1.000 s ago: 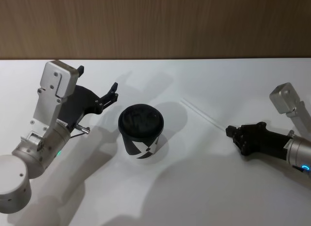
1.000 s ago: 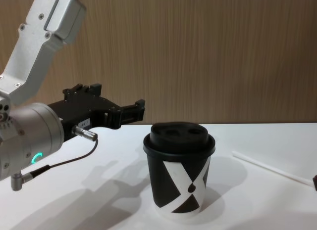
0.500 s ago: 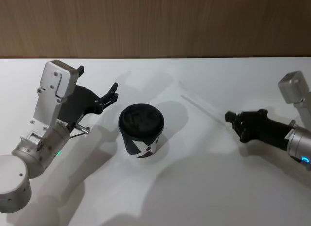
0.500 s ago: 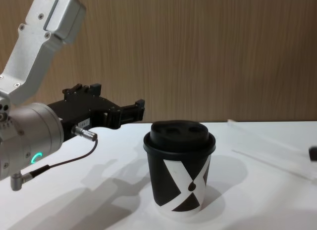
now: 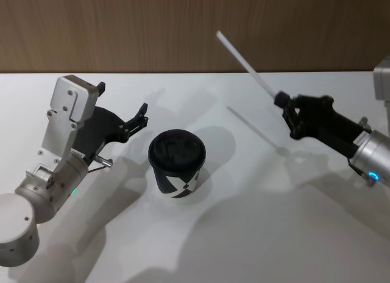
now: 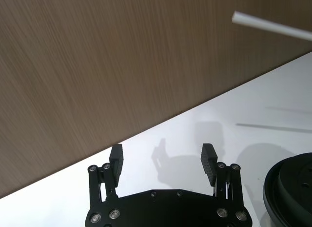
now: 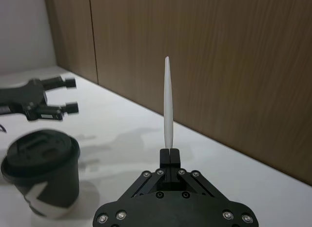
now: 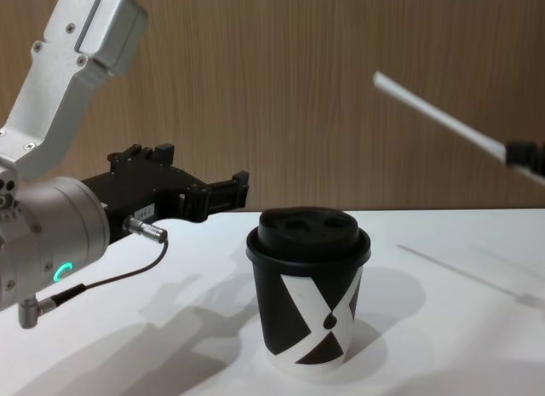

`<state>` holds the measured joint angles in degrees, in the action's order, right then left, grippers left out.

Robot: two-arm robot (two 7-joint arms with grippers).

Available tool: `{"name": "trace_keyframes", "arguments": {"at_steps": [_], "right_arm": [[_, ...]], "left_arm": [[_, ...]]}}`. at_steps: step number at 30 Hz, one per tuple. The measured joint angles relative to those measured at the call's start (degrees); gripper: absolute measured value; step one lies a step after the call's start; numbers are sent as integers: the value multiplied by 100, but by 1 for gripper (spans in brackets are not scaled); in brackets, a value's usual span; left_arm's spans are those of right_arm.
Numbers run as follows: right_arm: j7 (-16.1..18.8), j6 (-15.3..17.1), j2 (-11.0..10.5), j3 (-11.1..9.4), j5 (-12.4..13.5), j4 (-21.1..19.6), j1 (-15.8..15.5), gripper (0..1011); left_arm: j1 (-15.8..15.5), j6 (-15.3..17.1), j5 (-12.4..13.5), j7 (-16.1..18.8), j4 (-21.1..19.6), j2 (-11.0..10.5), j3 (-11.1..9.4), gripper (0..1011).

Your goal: Pick up the straw with one hand, pass it to the other hand, and insert it into the cup.

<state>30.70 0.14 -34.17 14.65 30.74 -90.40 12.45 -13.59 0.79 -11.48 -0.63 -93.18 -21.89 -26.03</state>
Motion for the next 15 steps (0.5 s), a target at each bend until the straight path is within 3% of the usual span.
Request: {"name": "trace_keyframes", "arguments": {"at_steps": [15], "right_arm": [[128,-616,652,247,394,-392,217,1]], "left_arm": [[0,0,0,0,0,0,0,1003]]}}
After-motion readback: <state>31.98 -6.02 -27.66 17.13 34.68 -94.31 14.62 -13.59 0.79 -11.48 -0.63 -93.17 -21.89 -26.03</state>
